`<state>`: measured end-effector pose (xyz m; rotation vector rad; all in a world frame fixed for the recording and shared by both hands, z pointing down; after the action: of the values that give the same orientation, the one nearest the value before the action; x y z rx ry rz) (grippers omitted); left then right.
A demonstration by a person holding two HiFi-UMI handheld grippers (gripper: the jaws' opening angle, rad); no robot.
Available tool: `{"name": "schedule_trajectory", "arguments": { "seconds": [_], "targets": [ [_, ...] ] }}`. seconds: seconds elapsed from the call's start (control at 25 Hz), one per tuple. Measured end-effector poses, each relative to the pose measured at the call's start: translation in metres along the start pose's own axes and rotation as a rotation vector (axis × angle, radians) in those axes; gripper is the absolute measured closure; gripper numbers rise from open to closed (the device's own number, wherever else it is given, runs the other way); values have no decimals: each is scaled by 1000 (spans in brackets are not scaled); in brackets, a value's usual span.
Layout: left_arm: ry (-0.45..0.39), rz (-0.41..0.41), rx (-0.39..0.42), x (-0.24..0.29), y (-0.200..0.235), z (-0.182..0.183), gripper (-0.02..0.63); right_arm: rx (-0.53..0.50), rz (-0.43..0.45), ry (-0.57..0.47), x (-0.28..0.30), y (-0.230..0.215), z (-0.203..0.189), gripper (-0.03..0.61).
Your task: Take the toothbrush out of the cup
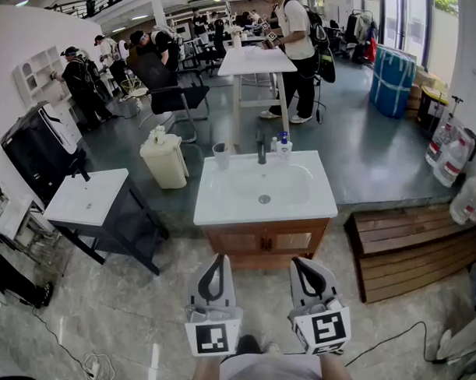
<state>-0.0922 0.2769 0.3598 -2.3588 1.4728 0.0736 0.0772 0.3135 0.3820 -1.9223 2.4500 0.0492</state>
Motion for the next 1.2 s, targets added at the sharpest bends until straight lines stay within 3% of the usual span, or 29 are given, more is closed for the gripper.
{"name": "schedule_trajectory", "arguments": {
  "seconds": [0.12, 0.24, 0.4, 0.64, 0.84, 1.2],
  "targets": [
    [1, -4, -36, 2, 4, 0, 598, -11, 3, -18, 3, 1, 3, 568],
    [-8, -4, -13, 4, 6, 4, 598, -14, 10, -32, 4, 0, 6, 568],
    [-7, 1, -2, 3, 7, 4, 598, 74, 41, -42, 3, -1, 4, 568],
    [-27, -9, -110, 4, 14, -1, 598, 111, 58, -53, -4, -3, 1, 568],
    [-19, 6, -150, 6, 19, -7, 598, 108, 66, -44, 1, -4, -3, 568],
    [-10, 0, -124, 49, 33, -23, 598, 101, 149, -53, 39, -7, -3, 567]
  ]
}}
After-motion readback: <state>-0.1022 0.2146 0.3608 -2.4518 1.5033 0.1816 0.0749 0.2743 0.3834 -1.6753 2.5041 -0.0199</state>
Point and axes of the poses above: the fingertips, and each gripper's own axes: x forward along the fingers, y to its left, z out of its top, the point moved 5 cm from there along -x, backward along the fingers, and after that the axes turned 8 degrees about x, right-handed, at the moved point
